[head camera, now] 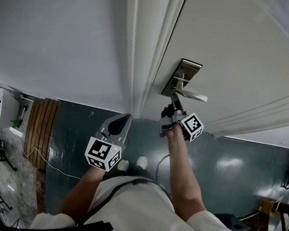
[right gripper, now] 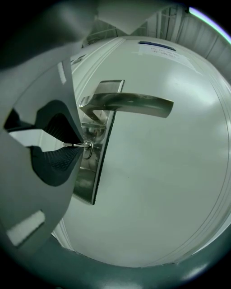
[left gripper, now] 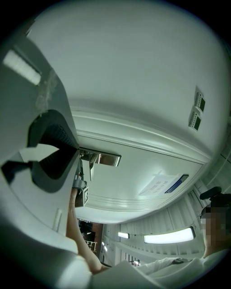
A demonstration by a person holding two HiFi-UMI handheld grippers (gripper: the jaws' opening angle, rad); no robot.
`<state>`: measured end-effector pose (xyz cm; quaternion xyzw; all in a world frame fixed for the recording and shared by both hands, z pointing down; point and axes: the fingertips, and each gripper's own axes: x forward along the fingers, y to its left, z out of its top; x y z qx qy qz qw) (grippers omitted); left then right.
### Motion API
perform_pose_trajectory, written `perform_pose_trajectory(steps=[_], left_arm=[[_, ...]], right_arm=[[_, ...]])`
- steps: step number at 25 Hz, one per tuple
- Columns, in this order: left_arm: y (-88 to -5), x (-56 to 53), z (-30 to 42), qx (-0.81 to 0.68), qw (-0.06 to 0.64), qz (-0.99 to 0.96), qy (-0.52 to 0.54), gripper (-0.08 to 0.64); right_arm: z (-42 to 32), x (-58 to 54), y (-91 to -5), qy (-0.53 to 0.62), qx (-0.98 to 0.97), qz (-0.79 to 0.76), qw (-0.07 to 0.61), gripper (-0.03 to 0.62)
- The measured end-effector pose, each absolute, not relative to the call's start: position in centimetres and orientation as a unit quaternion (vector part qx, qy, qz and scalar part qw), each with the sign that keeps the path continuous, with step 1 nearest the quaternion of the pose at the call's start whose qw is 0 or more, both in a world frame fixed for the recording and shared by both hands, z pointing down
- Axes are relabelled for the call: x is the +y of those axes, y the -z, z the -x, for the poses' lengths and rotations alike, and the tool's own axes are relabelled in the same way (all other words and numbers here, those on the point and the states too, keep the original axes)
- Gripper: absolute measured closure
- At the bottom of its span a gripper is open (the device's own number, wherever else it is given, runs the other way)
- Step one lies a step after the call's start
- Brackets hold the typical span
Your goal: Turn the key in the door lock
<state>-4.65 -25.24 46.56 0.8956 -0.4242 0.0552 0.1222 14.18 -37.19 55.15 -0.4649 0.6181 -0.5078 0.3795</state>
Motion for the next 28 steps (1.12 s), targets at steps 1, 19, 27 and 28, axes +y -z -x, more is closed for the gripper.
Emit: perform_pose_trajectory(steps=[1,19,27,28], left_arm=[[-46.6,-25.2,4.7,-0.424,0.122,-0.896,-0.055,0.555],[-46.2,-24.0,6.3,-0.425,0.121,-0.896,-0.041,0.555],[-46.1,-23.1,7.4,-0.425,0.12,-0.896,-0.039,0.555],[-46.1,-23.0,7.6,-0.425,0.12,-0.896,-0.039,0.555]], right_arm=[[-14.2,-37.2,-55.1,0.504,0.621,0.471,0.372,0.561],[-13.6,-37.3,-54.1,0.388,0.683,0.596,0.164,0.56],[-13.3,-37.2,-54.0,0.334,0.697,0.627,0.093,0.557],[-13.3,-37.2,-54.1,0.326,0.699,0.632,0.081,0.555]])
